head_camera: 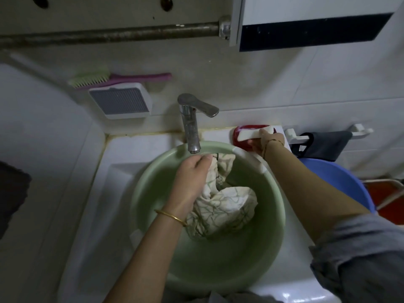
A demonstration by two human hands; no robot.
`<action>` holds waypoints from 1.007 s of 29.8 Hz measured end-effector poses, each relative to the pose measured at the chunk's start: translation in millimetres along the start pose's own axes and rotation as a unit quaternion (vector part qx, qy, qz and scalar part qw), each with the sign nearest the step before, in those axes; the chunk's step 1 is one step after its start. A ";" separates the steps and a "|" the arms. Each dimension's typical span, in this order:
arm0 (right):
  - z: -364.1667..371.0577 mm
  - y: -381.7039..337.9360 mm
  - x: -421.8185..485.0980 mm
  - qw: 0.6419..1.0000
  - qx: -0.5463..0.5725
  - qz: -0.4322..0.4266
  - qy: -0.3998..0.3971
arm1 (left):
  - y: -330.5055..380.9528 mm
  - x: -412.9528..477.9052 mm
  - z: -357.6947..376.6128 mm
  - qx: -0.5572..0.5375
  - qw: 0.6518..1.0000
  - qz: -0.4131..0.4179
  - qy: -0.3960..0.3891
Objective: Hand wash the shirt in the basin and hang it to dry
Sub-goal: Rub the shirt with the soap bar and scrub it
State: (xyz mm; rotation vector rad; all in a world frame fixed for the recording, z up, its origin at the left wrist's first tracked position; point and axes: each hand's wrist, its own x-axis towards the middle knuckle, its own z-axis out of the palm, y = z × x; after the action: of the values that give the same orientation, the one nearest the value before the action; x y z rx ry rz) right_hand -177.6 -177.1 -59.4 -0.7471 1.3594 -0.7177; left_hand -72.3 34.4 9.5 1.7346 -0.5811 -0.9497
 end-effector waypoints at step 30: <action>-0.9 -2.3 -154.6 0.921 -0.104 -0.205 -0.315 | 12.6 -6.6 -78.1 0.274 0.934 0.088 -0.212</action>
State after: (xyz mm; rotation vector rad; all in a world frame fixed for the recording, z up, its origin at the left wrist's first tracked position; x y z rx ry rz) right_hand -190.8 -53.0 31.9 -1.3273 0.6938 -0.5814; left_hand -11.4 78.0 35.9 1.9168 -1.3676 -1.1094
